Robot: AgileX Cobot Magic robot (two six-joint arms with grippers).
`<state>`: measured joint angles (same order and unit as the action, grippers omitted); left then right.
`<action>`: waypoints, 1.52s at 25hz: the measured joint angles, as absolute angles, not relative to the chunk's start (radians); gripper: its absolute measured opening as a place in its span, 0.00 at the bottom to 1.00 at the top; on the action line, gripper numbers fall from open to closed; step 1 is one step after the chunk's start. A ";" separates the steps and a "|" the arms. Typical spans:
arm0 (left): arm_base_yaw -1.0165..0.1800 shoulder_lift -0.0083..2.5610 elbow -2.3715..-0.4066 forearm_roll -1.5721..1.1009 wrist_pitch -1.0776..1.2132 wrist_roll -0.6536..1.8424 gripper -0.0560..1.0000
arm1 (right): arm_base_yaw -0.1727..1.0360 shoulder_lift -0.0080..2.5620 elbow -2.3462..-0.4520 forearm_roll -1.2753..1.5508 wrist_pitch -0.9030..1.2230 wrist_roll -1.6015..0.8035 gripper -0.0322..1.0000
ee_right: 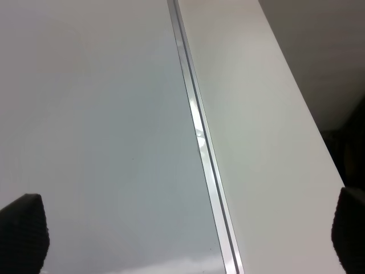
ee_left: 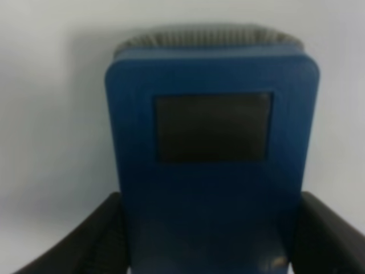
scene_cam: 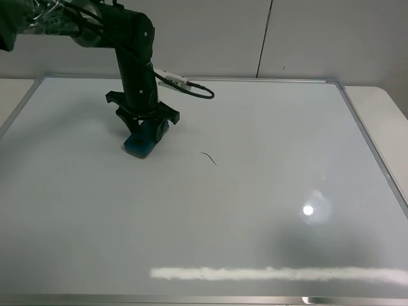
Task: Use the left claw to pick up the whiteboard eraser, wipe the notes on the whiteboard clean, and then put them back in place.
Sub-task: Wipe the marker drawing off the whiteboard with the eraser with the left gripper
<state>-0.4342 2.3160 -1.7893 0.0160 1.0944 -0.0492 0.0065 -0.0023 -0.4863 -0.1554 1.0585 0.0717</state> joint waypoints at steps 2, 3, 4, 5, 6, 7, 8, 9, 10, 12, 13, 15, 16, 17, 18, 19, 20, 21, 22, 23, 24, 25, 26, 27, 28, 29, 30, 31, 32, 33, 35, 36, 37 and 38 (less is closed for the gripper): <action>-0.470 2.316 -1.789 0.040 1.095 -0.049 0.58 | 0.006 -0.002 -0.486 -0.155 1.058 0.072 0.99; -0.496 2.316 -1.789 0.040 1.098 -0.049 0.58 | 0.006 -0.002 -0.486 -0.155 1.058 0.072 0.99; -0.532 2.316 -1.789 0.038 1.102 -0.049 0.58 | 0.006 -0.002 -0.486 -0.155 1.058 0.072 0.99; -0.560 2.316 -1.789 0.029 1.106 -0.049 0.58 | 0.006 -0.002 -0.486 -0.155 1.058 0.072 0.99; -0.587 2.317 -1.789 0.015 1.111 -0.049 0.58 | 0.006 -0.002 -0.486 -0.155 1.058 0.072 0.99; -0.626 2.318 -1.789 0.000 1.117 -0.049 0.58 | 0.006 -0.002 -0.486 -0.155 1.058 0.072 0.99; -0.657 2.319 -1.789 -0.015 1.122 -0.049 0.58 | 0.006 -0.002 -0.486 -0.155 1.058 0.072 0.99; -0.682 2.319 -1.789 -0.027 1.124 -0.049 0.58 | 0.006 -0.002 -0.486 -0.155 1.058 0.072 0.99; -0.711 2.320 -1.789 -0.042 1.131 -0.047 0.58 | 0.006 -0.002 -0.486 -0.155 1.058 0.072 0.99; -0.761 2.324 -1.789 -0.062 1.144 -0.043 0.58 | 0.006 -0.002 -0.486 -0.155 1.058 0.072 0.99; -0.785 2.324 -1.788 -0.071 1.147 -0.042 0.58 | 0.006 -0.002 -0.486 -0.155 1.058 0.072 0.99; -0.820 2.324 -1.784 -0.098 1.152 -0.037 0.58 | 0.006 -0.002 -0.486 -0.155 1.058 0.072 0.99; -0.829 2.324 -1.784 -0.107 1.156 -0.033 0.58 | 0.006 -0.002 -0.486 -0.155 1.058 0.072 0.99; -0.837 2.324 -1.783 -0.117 1.158 -0.029 0.58 | 0.006 -0.002 -0.486 -0.155 1.058 0.072 0.99; -0.840 2.324 -1.782 -0.125 1.159 -0.027 0.58 | 0.006 -0.002 -0.486 -0.155 1.058 0.072 0.99; -0.841 2.324 -1.782 -0.127 1.161 -0.027 0.58 | 0.006 -0.002 -0.486 -0.155 1.058 0.072 0.99; -0.840 2.324 -1.782 -0.126 1.161 -0.026 0.58 | 0.006 -0.002 -0.486 -0.155 1.058 0.072 0.99; -0.836 2.324 -1.782 -0.120 1.163 -0.025 0.58 | 0.006 -0.002 -0.486 -0.155 1.058 0.072 0.99; -0.830 2.324 -1.782 -0.112 1.164 -0.024 0.58 | 0.006 -0.002 -0.486 -0.155 1.058 0.072 0.99; -0.826 2.324 -1.782 -0.102 1.164 -0.024 0.58 | 0.006 -0.002 -0.486 -0.155 1.058 0.072 0.99; -0.820 2.324 -1.782 -0.091 1.164 -0.024 0.58 | 0.006 -0.002 -0.486 -0.155 1.058 0.072 0.99; -0.812 2.324 -1.782 -0.083 1.165 -0.024 0.58 | 0.006 -0.002 -0.486 -0.155 1.058 0.072 0.99; -0.807 2.324 -1.784 -0.078 1.165 -0.024 0.58 | 0.006 -0.002 -0.486 -0.155 1.058 0.072 0.99; -0.803 2.324 -1.788 -0.075 1.168 -0.024 0.58 | 0.006 -0.002 -0.486 -0.155 1.058 0.072 0.99; -0.798 2.325 -1.796 -0.070 1.172 -0.024 0.58 | 0.006 -0.002 -0.486 -0.155 1.058 0.072 0.99; -0.792 2.328 -1.810 -0.064 1.172 -0.024 0.58 | 0.006 -0.002 -0.486 -0.155 1.058 0.072 0.99; -0.788 2.329 -1.829 -0.059 1.174 -0.024 0.58 | 0.006 -0.002 -0.486 -0.155 1.058 0.072 0.99; -0.783 2.332 -1.853 -0.059 1.178 -0.024 0.58 | 0.006 -0.002 -0.486 -0.155 1.058 0.072 0.99; -0.777 2.339 -1.879 -0.059 1.186 -0.024 0.58 | 0.006 -0.002 -0.486 -0.155 1.058 0.072 0.99; -0.771 2.346 -1.905 -0.057 1.194 -0.024 0.58 | 0.006 -0.002 -0.486 -0.155 1.058 0.072 0.99; -0.764 2.370 -1.944 -0.058 1.203 -0.024 0.58 | 0.006 -0.002 -0.486 -0.155 1.058 0.072 0.99; -0.760 2.389 -1.965 -0.059 1.206 -0.024 0.58 | 0.006 -0.002 -0.486 -0.155 1.058 0.072 0.99; -0.758 2.408 -1.981 -0.063 1.207 -0.024 0.58 | 0.006 -0.002 -0.486 -0.155 1.058 0.072 0.99; -0.757 2.424 -1.991 -0.066 1.207 -0.024 0.58 | 0.006 -0.002 -0.486 -0.155 1.058 0.072 0.99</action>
<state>-0.7570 2.4240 -1.9908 -0.0657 1.2068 -0.0236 0.0065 -0.0023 -0.4863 -0.1554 1.0585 0.0717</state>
